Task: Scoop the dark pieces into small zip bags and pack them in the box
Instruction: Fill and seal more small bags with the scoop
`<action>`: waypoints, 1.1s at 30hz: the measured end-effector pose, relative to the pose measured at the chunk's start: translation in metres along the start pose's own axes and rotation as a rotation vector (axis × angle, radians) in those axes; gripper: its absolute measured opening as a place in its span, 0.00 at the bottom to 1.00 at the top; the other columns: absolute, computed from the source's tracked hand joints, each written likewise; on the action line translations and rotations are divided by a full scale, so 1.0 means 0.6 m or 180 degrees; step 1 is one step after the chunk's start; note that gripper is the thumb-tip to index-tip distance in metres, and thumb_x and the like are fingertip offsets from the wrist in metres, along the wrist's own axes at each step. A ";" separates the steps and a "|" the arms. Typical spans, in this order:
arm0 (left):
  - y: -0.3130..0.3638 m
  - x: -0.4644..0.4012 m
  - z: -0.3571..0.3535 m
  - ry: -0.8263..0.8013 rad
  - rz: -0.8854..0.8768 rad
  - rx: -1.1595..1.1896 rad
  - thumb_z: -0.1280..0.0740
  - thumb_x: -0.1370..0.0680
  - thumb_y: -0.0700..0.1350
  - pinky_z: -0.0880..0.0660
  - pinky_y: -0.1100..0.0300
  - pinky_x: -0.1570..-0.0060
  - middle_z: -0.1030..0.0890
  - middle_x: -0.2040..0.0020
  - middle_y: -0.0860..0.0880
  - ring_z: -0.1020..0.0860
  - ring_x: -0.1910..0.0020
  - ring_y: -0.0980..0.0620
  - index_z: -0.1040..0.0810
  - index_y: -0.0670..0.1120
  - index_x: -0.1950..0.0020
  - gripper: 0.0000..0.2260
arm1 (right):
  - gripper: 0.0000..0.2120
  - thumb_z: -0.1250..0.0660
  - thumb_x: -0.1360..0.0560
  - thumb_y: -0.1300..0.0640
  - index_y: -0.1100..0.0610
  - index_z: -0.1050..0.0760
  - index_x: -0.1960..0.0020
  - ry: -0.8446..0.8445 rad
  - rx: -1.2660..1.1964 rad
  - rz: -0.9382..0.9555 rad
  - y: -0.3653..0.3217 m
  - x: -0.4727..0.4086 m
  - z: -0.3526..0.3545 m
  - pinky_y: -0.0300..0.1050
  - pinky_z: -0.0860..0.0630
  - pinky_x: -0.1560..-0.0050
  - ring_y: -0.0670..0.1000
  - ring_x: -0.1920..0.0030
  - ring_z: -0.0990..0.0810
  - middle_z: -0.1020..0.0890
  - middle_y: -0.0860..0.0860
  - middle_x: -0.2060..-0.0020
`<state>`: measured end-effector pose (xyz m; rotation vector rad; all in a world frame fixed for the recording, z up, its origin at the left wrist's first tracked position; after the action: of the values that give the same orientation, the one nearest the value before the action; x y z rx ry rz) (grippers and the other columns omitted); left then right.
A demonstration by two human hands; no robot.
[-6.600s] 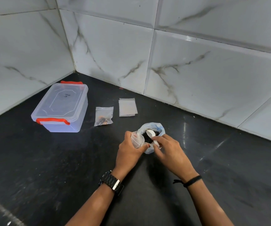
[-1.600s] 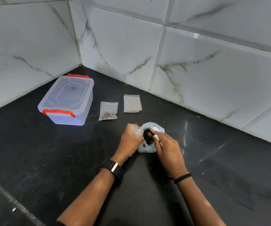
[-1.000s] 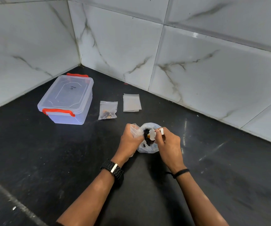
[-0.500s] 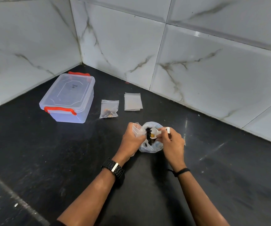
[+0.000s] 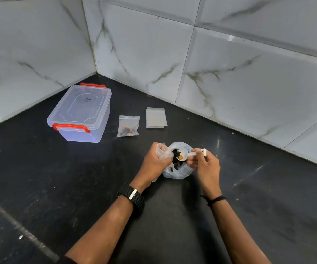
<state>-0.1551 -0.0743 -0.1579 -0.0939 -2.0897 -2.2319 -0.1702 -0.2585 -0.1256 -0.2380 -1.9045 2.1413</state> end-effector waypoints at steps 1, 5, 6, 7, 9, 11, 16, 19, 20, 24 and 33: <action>0.002 0.001 -0.001 -0.0010 0.0000 -0.0018 0.28 0.27 0.43 0.22 0.52 0.49 0.22 0.54 0.51 0.22 0.54 0.54 0.28 0.53 0.47 0.13 | 0.11 0.41 0.20 0.59 0.56 0.21 0.54 -0.0009 -0.0017 0.0005 0.001 0.000 -0.002 0.45 0.19 0.55 0.50 0.62 0.18 0.17 0.55 0.64; 0.007 0.005 -0.001 0.0034 0.0028 -0.0017 0.27 0.30 0.47 0.22 0.46 0.44 0.21 0.51 0.49 0.21 0.51 0.51 0.29 0.55 0.46 0.17 | 0.11 0.41 0.20 0.60 0.55 0.21 0.57 0.0151 -0.0083 -0.0059 0.002 0.001 0.004 0.47 0.19 0.54 0.51 0.63 0.18 0.17 0.55 0.65; 0.006 0.006 0.000 0.0098 0.0039 -0.0044 0.27 0.32 0.48 0.23 0.46 0.44 0.21 0.50 0.48 0.21 0.50 0.50 0.29 0.55 0.46 0.18 | 0.12 0.41 0.20 0.61 0.56 0.21 0.57 0.0182 -0.0098 -0.0070 0.002 0.000 0.007 0.48 0.19 0.54 0.51 0.63 0.18 0.17 0.55 0.66; 0.008 0.008 0.004 0.0170 0.0026 -0.0093 0.27 0.33 0.49 0.22 0.46 0.45 0.21 0.49 0.48 0.21 0.49 0.49 0.29 0.55 0.46 0.19 | 0.12 0.41 0.21 0.61 0.56 0.21 0.57 0.0191 -0.0107 -0.0079 0.001 0.001 0.008 0.48 0.19 0.55 0.51 0.63 0.19 0.17 0.55 0.66; 0.018 0.011 0.013 0.0336 -0.0099 -0.0317 0.26 0.31 0.46 0.22 0.52 0.48 0.21 0.50 0.48 0.21 0.50 0.50 0.28 0.52 0.46 0.18 | 0.11 0.41 0.21 0.61 0.57 0.21 0.57 0.0152 -0.0146 -0.0116 0.001 0.002 0.012 0.48 0.20 0.56 0.52 0.64 0.19 0.17 0.55 0.66; 0.034 0.017 0.026 0.0524 -0.0333 -0.0648 0.26 0.30 0.45 0.24 0.59 0.52 0.22 0.50 0.49 0.22 0.51 0.52 0.27 0.50 0.47 0.16 | 0.11 0.41 0.21 0.62 0.59 0.20 0.56 0.0081 -0.0251 -0.0176 -0.003 0.006 0.015 0.47 0.22 0.58 0.53 0.64 0.20 0.18 0.56 0.66; 0.070 0.042 0.047 0.0919 -0.0791 -0.1192 0.26 0.30 0.48 0.24 0.60 0.54 0.25 0.50 0.53 0.24 0.52 0.56 0.26 0.52 0.46 0.16 | 0.12 0.41 0.20 0.60 0.61 0.20 0.52 -0.0254 -0.0481 0.0025 -0.059 0.024 0.014 0.42 0.22 0.59 0.51 0.63 0.20 0.17 0.56 0.63; 0.081 0.051 0.047 0.0974 -0.0957 -0.1241 0.26 0.30 0.48 0.23 0.56 0.53 0.23 0.50 0.55 0.23 0.52 0.56 0.27 0.53 0.46 0.17 | 0.11 0.40 0.20 0.58 0.60 0.20 0.49 -0.0514 -0.0470 0.0522 -0.118 0.046 -0.004 0.41 0.20 0.59 0.50 0.63 0.19 0.16 0.57 0.60; 0.083 0.052 0.047 0.0968 -0.0960 -0.1207 0.26 0.30 0.49 0.22 0.55 0.53 0.22 0.51 0.56 0.23 0.52 0.56 0.28 0.54 0.46 0.17 | 0.10 0.40 0.20 0.58 0.60 0.21 0.47 -0.0591 -0.0394 0.0712 -0.134 0.057 -0.012 0.40 0.20 0.58 0.50 0.63 0.19 0.16 0.57 0.60; 0.081 0.054 0.047 0.0947 -0.0822 -0.0852 0.27 0.32 0.55 0.21 0.52 0.54 0.20 0.54 0.57 0.20 0.54 0.56 0.28 0.56 0.47 0.17 | 0.09 0.37 0.21 0.58 0.53 0.21 0.44 -0.0999 0.0967 0.1762 -0.166 0.105 -0.054 0.32 0.25 0.58 0.42 0.60 0.20 0.16 0.49 0.55; 0.085 0.056 0.048 0.0929 -0.0756 -0.0656 0.28 0.32 0.54 0.23 0.63 0.58 0.21 0.55 0.55 0.21 0.55 0.56 0.28 0.51 0.47 0.17 | 0.16 0.36 0.23 0.62 0.54 0.24 0.36 -0.1080 0.1630 0.2722 -0.167 0.140 -0.074 0.37 0.23 0.49 0.44 0.48 0.20 0.18 0.47 0.47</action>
<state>-0.1837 -0.0495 -0.1020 0.4623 -1.7966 -2.4098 -0.2280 -0.1808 -0.0275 -0.7177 -1.4408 3.3250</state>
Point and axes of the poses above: each hand's wrist, its own x-axis away from the middle knuckle, its own z-axis out of the back of the hand, y = z × x, the point moved 9 cm from there along -x, towards the middle knuckle
